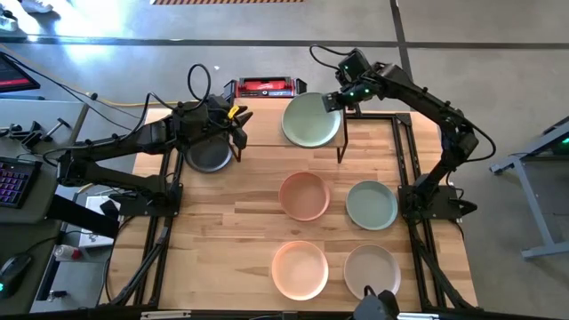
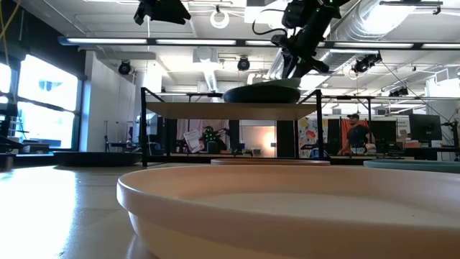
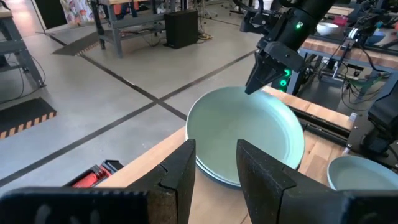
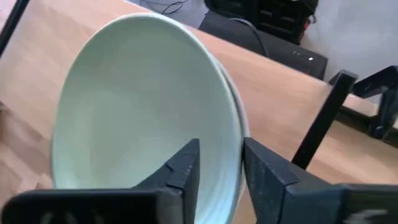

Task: Place and stack plates onto a shelf
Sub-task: Stack the bottom green plate on the top of the white plate on the shelf, then stack the black plate on the top of the green plate on the shelf

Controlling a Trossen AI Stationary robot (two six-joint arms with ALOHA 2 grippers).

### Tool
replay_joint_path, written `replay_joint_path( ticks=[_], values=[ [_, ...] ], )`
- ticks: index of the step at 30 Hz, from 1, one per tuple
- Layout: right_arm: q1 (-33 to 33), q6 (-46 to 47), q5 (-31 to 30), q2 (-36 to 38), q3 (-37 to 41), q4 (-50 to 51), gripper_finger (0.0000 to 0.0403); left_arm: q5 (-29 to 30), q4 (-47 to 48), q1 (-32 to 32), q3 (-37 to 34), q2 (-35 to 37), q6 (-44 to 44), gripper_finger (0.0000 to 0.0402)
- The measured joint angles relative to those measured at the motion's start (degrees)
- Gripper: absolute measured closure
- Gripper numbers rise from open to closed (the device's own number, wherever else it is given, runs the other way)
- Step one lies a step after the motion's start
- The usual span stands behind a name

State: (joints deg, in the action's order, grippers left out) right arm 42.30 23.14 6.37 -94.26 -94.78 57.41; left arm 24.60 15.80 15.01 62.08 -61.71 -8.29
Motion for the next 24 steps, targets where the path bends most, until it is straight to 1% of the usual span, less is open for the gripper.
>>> replay_joint_path(
  ticks=[4,8,12,14,17,19,21,24],
  values=[
    [0.1,-0.9,-0.3,0.0,0.0,-0.8,0.0286,0.0,0.0,0.0,0.0,0.0,0.0,0.0298],
    [0.9,-1.1,-0.2,0.7,0.0,-0.7,0.0284,0.0,0.0,0.0,0.0,0.0,0.0,0.0298],
    [1.3,-1.2,1.5,1.5,0.0,-0.7,0.0284,0.0,0.5,0.0,0.0,0.0,0.0,0.0298],
    [1.2,-2.3,4.3,2.0,0.0,-0.7,0.0284,0.1,1.6,0.0,0.0,0.0,-0.1,0.0298],
    [0.5,-4.2,10.7,2.4,0.0,-0.7,0.0284,0.4,4.8,0.0,0.0,0.0,-2.6,0.0298],
    [-0.2,-5.0,13.7,2.5,0.0,-0.7,0.0284,0.9,8.0,0.0,0.0,0.0,-4.6,0.0298],
    [-1.2,-5.6,15.0,2.5,0.0,-0.4,0.0284,1.1,12.1,0.0,0.0,0.0,-5.9,0.0298],
    [-2.7,-7.3,15.1,2.5,0.0,0.5,0.0284,0.3,20.0,-0.1,0.0,0.0,-7.4,0.0298]
  ],
)
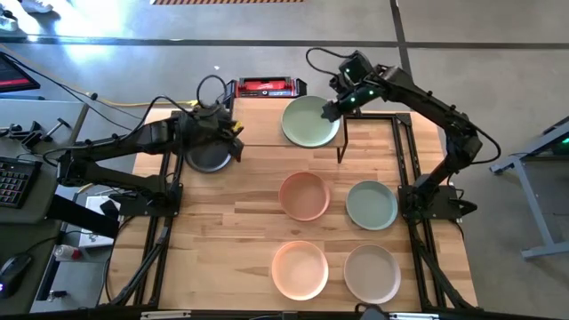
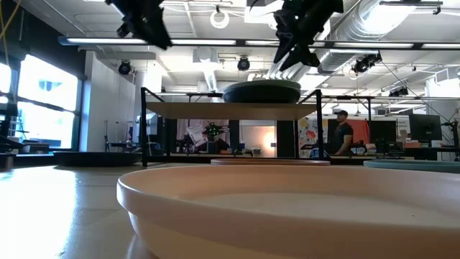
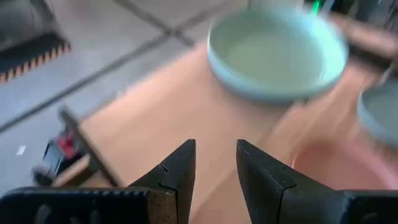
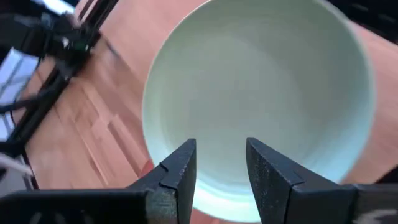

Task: Place and stack plates onto a shelf
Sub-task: Stack the black plate on the top of the green plate on the shelf

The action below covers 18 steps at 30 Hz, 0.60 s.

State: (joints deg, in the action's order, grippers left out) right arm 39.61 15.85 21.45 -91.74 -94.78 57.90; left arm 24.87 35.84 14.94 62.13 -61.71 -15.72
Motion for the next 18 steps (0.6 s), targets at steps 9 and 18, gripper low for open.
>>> replay_joint_path(
  ticks=[9,18],
  values=[
    [-2.6,-2.5,-1.5,0.0,0.0,0.1,0.0284,-3.1,21.6,0.0,0.0,0.0,-7.4,0.0298],
    [-2.7,-2.9,-1.6,0.0,0.0,0.1,0.0284,-7.0,34.9,-1.4,-2.1,0.0,-10.4,0.0298]
  ],
)
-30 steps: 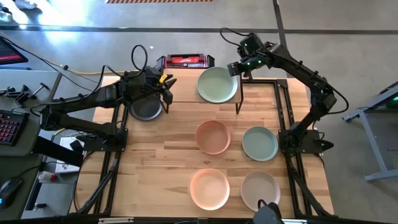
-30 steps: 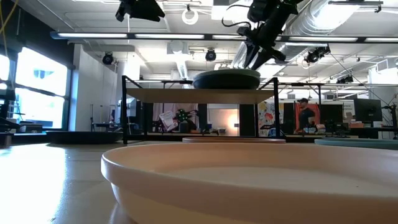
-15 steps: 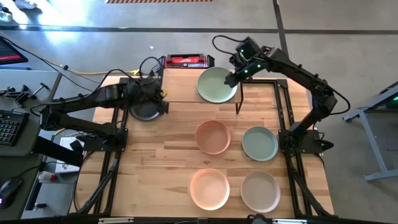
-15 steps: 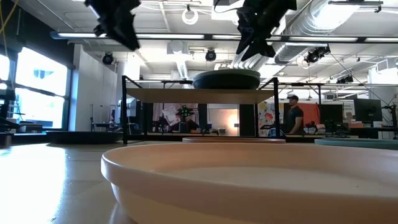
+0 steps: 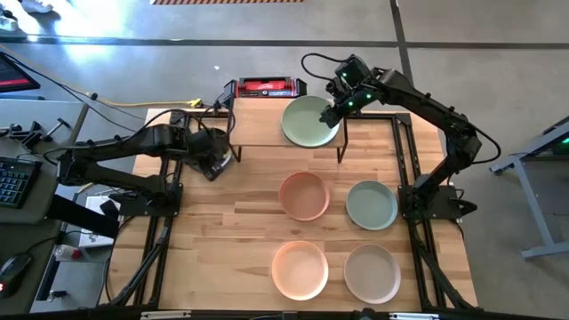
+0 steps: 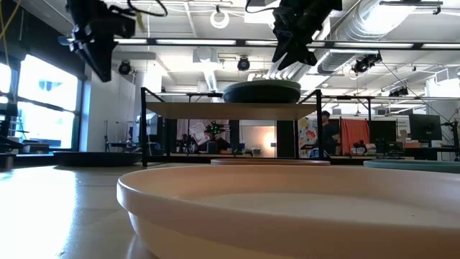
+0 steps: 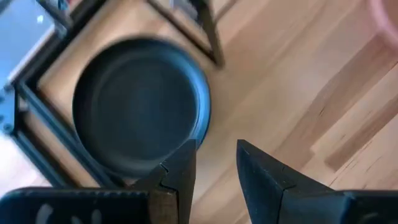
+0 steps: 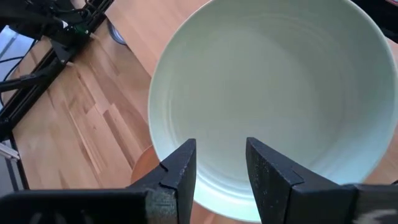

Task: Place and stack plates onto a shelf
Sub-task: Stack the black plate on the top of the green plate on the shelf

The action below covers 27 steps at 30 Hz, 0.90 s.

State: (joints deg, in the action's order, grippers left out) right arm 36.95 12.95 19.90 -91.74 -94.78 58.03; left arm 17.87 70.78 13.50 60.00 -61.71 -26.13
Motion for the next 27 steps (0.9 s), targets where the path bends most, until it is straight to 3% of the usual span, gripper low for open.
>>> replay_joint_path(
  ticks=[12,27],
  values=[
    [0.0,0.0,-0.1,0.0,0.0,0.0,0.0284,-2.4,-3.2,-2.7,-12.5,0.0,-3.9,0.0298],
    [0.0,0.0,-0.2,0.0,0.0,0.0,0.0284,-2.7,-11.8,-3.2,-23.6,0.0,0.3,0.0298]
  ],
)
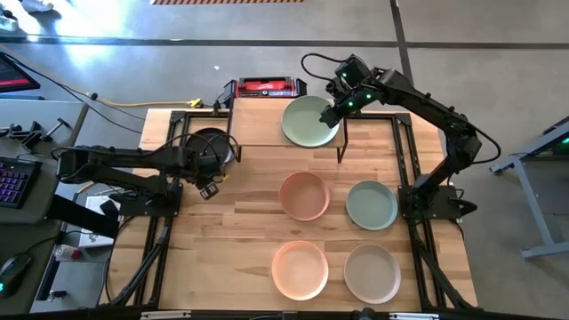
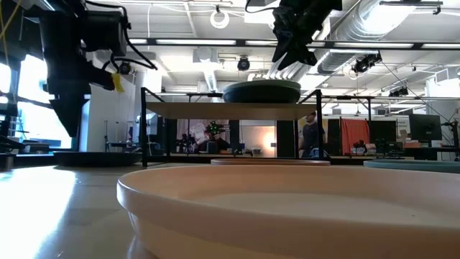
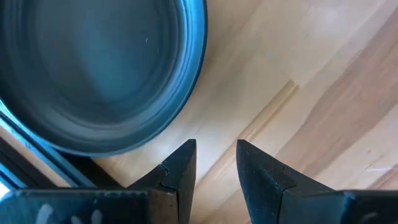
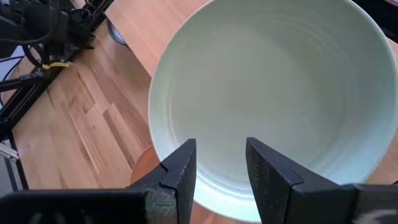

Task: Place and stack plates onto a shelf
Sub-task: Stack the black plate on the top of the green plate on the shelf

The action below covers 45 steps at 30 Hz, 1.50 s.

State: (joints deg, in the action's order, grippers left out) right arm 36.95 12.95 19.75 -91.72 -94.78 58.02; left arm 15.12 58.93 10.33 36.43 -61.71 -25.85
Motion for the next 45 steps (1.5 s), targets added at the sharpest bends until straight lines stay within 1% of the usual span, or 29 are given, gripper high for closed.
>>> replay_joint_path(
  ticks=[4,7,13,21,25,30,35,39,45],
  values=[
    [0.0,0.0,-0.6,0.0,0.0,0.0,0.0284,0.2,-0.3,0.0,0.3,0.0,0.0,0.0298],
    [0.0,0.0,-2.5,0.0,0.0,0.0,0.0284,-0.3,-0.7,0.0,0.3,0.0,-0.4,0.0298],
    [-0.6,0.0,-5.3,0.0,0.0,0.0,0.0284,-1.1,-5.9,0.0,0.3,-0.2,-6.1,0.0298],
    [-2.2,0.0,-5.3,0.0,0.0,0.0,0.0284,-3.0,-6.9,1.7,0.3,-4.6,-12.6,0.0298],
    [-3.1,0.0,-5.3,0.0,0.0,0.0,0.0284,-4.0,-7.0,2.5,0.3,-7.8,-13.0,0.0298],
    [-3.7,2.9,-5.2,0.0,0.0,0.0,0.0284,-0.9,-7.0,2.4,0.3,-10.3,-14.2,0.0298],
    [-3.7,5.1,-5.2,0.0,0.0,0.0,0.0284,2.5,-7.3,2.4,0.3,-10.6,-14.4,0.0298],
    [-3.7,5.8,-5.2,0.0,0.0,0.0,0.0284,4.9,-9.3,2.8,0.3,-10.6,-11.5,0.0298],
    [-3.7,7.8,-5.2,0.0,0.0,0.0,0.0284,5.4,-10.4,4.7,0.3,-10.8,-7.9,0.0298]
  ],
)
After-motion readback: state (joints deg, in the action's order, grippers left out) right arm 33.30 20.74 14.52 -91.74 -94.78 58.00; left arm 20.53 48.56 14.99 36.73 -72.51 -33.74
